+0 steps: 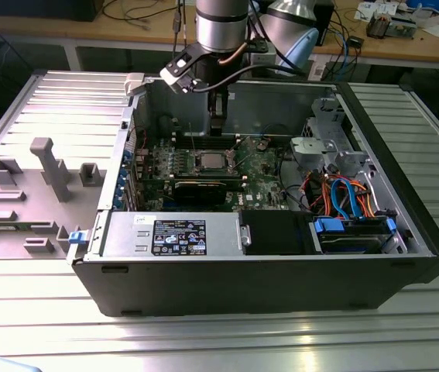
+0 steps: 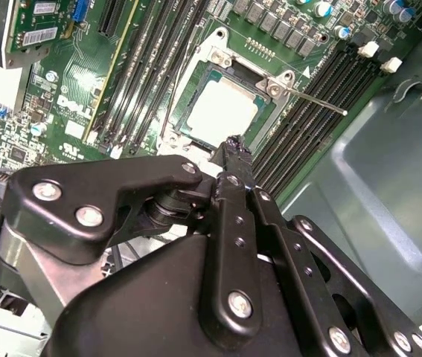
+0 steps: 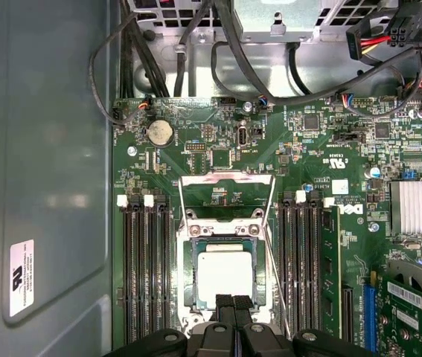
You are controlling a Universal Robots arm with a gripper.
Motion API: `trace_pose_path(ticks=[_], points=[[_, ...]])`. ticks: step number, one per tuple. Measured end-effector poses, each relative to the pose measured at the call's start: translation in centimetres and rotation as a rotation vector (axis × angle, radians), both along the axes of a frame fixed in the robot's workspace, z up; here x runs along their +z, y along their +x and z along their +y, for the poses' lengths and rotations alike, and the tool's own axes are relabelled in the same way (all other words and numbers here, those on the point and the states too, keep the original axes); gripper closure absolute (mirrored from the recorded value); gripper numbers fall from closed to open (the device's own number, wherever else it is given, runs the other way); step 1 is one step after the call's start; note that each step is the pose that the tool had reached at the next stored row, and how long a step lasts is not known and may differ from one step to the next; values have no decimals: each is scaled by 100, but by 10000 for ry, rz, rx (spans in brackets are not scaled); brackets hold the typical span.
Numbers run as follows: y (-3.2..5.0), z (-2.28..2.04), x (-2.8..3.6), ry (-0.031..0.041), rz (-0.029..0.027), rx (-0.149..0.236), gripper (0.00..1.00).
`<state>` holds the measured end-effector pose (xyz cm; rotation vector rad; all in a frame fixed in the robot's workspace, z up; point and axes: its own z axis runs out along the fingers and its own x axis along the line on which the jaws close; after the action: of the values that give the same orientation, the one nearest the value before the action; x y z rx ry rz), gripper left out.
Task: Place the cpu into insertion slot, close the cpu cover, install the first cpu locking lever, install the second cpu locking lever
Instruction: 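Close the cpu cover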
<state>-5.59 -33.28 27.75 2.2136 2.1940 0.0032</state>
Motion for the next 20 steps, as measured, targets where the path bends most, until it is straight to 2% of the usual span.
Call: trace_pose_path(ticks=[20], points=[[36, 0, 2, -2, 1, 0, 89]])
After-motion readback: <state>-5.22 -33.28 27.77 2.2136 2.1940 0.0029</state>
